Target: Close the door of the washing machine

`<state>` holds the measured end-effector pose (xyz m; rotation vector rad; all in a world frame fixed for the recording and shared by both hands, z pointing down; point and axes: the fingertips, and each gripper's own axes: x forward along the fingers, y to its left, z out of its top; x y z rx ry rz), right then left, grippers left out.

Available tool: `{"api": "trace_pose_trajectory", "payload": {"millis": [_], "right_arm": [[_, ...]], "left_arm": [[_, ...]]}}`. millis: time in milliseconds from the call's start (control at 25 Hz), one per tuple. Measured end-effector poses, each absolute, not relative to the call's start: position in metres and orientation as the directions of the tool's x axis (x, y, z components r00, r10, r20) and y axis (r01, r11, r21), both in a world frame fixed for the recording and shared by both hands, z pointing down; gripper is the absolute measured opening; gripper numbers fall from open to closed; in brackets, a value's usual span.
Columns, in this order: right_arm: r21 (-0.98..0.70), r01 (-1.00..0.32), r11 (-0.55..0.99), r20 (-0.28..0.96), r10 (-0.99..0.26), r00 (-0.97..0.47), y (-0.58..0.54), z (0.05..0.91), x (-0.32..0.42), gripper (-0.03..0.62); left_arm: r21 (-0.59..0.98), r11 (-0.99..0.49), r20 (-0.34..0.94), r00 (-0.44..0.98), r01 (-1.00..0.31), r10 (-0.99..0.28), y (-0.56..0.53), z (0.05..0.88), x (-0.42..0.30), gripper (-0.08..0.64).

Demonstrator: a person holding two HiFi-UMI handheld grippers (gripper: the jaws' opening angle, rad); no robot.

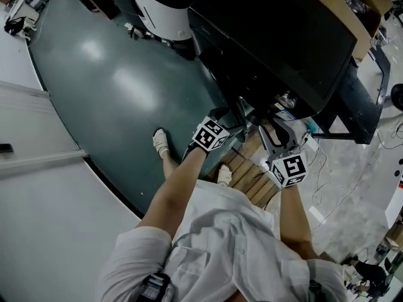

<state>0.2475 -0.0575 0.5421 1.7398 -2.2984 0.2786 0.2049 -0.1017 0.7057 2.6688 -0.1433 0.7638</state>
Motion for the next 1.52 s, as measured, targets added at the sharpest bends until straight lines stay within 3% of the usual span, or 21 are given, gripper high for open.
{"api": "trace_pose_trajectory", "payload": {"millis": [560, 1000, 1160, 1520], "right_arm": [[-0.003, -0.984, 0.18, 0.334, -0.927, -0.17, -0.047, 0.569, 0.286, 0.152], [-0.003, -0.99, 0.142, 0.337, -0.932, -0.135, -0.046, 0.575, 0.315, 0.152], [-0.004, -0.991, 0.137, 0.334, -0.934, -0.13, -0.048, 0.578, 0.322, 0.152], [-0.001, -0.991, 0.134, 0.336, -0.933, -0.126, -0.048, 0.581, 0.33, 0.152]], "left_arm": [[0.284, -0.941, 0.514, 0.858, -0.182, -0.011, -0.124, 0.724, 0.288, 0.344], [0.304, -0.917, 0.538, 0.841, -0.259, -0.059, -0.136, 0.728, 0.303, 0.333], [0.284, -0.915, 0.581, 0.81, -0.287, -0.073, -0.143, 0.731, 0.302, 0.269], [0.286, -0.901, 0.59, 0.801, -0.325, -0.101, -0.15, 0.732, 0.308, 0.234]]}}
